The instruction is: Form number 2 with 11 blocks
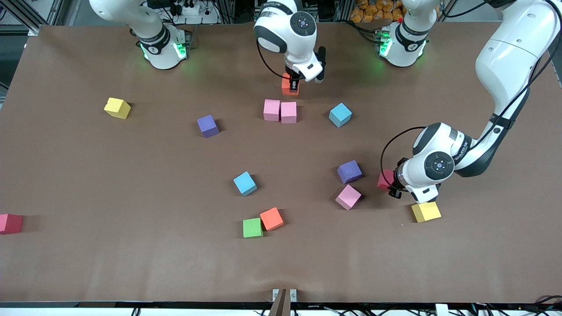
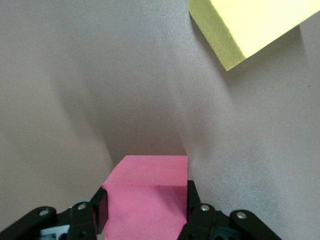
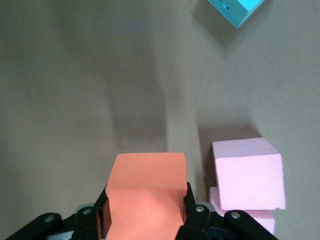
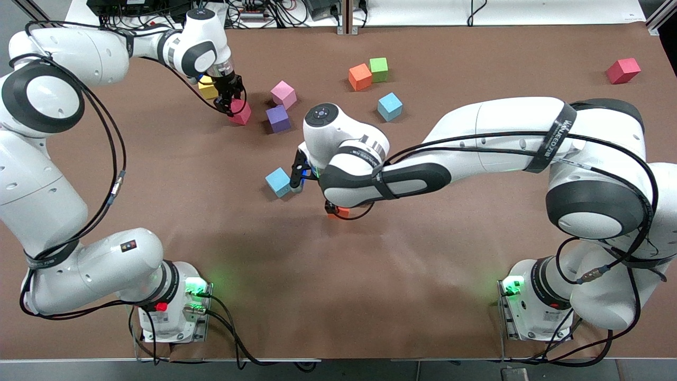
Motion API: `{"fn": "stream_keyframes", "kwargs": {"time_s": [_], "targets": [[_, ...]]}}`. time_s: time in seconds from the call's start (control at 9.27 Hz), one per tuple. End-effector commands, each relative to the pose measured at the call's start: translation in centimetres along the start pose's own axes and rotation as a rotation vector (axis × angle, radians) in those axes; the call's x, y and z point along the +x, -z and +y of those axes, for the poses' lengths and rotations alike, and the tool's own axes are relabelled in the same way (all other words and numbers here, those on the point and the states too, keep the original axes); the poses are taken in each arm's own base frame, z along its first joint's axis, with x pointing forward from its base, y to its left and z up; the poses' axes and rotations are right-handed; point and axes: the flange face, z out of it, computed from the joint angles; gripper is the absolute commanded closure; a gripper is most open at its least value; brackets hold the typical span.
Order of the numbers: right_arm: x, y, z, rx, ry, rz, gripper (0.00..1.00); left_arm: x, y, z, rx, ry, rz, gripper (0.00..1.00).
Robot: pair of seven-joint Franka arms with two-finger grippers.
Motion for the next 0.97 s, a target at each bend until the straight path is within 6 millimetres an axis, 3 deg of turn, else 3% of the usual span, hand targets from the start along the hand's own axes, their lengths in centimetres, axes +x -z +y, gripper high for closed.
{"fn": "stream_keyframes", "kwargs": {"time_s": [0.0,0.22,0.65,0.86], "targets": [[2.3,1.8,0.4,0.027,-0.037,0.051,1.0,0.1,-0.3,0.1,0.004,0.011,-0.013,1.0],[4.7,3.7,1.4,0.017,-0.036,0.117,1.0,0.1,-0.2,0.2,0.003,0.014,-0.017,1.0],[5.9,0.9,4.7,-0.091,0.021,0.073,1.0,-0.2,-0.2,0.2,0.005,0.019,-0.024,1.0],[5.9,0.8,6.6,-0.118,0.013,0.093,1.0,-0.2,-0.2,0.2,0.005,0.021,-0.026,1.0]]}}
